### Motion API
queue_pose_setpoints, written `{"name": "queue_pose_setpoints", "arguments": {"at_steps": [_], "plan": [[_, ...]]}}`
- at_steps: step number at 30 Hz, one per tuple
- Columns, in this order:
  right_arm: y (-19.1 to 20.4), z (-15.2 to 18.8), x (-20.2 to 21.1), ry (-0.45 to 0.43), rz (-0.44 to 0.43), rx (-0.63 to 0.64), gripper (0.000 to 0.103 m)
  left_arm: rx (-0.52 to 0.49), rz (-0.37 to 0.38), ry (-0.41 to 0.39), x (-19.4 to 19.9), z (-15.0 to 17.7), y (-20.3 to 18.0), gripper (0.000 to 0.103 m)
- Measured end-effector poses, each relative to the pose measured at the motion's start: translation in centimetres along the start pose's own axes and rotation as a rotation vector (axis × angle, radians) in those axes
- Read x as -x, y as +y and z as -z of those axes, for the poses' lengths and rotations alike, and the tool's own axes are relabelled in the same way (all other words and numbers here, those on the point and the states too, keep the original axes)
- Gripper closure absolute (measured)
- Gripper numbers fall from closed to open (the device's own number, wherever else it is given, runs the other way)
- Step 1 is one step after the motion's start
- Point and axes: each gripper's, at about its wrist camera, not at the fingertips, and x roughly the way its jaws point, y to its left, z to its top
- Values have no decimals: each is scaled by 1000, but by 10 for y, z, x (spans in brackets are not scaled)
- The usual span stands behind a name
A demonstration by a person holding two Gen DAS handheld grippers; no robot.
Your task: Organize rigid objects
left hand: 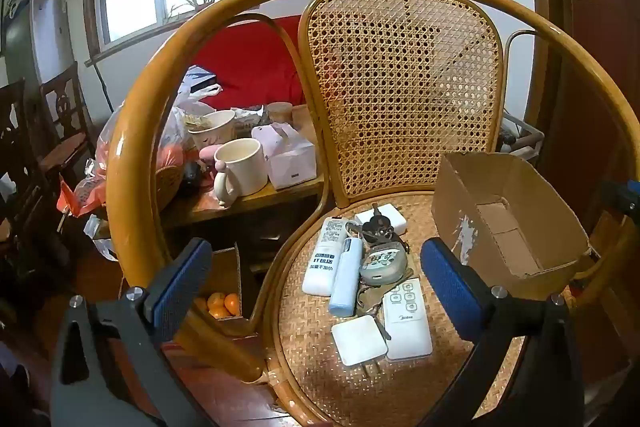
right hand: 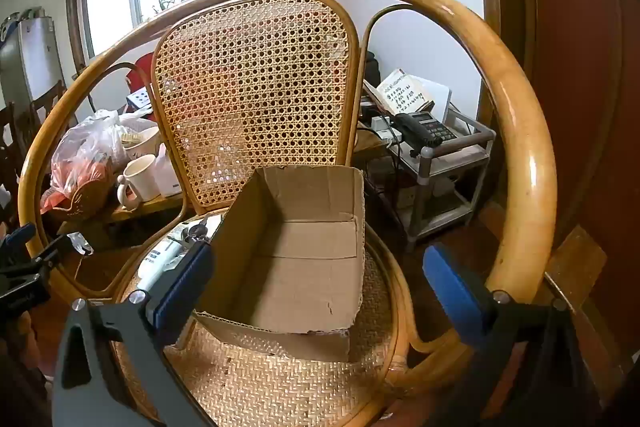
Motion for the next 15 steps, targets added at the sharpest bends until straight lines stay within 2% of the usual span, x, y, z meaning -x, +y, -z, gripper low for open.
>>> {"name": "queue_pose_setpoints", "arguments": {"at_steps": [15], "plan": [[-1,-1,-2,3,6,1,0,-14,-8,-3,-2,2,0,0]]}}
